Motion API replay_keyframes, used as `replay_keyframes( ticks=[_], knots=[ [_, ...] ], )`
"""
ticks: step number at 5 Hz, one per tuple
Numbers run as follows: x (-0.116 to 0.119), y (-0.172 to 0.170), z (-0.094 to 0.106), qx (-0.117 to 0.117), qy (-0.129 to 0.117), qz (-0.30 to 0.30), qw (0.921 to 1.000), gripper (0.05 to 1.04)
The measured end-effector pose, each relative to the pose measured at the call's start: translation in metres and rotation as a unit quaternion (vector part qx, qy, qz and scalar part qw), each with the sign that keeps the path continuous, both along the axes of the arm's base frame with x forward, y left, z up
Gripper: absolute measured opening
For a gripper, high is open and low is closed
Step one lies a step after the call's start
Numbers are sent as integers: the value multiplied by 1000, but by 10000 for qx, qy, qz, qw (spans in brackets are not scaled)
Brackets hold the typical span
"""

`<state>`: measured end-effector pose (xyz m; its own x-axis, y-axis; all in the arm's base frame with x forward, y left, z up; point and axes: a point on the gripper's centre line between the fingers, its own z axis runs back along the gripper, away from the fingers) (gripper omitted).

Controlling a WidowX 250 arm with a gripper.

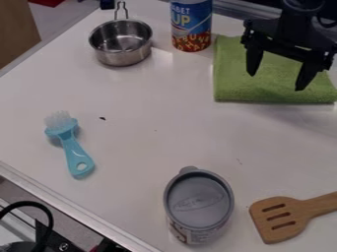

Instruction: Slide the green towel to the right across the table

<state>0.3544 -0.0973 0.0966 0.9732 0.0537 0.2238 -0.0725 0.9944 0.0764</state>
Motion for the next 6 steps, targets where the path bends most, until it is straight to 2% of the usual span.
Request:
replay_keyframes(
  ticks=[1,2,3,4,5,6],
  knots=[
    [-4,1,-13,40,192,40,9998,999],
    [-4,4,-10,-85,238,575,9980,999],
    [10,8,11,-327,170,946,9948,1000],
    [31,18,18,-493,10,1388,9891,967],
    [55,25,11,-747,-9,1743,9819,704],
    [67,29,6,-703,-71,1997,9773,390]
  ],
)
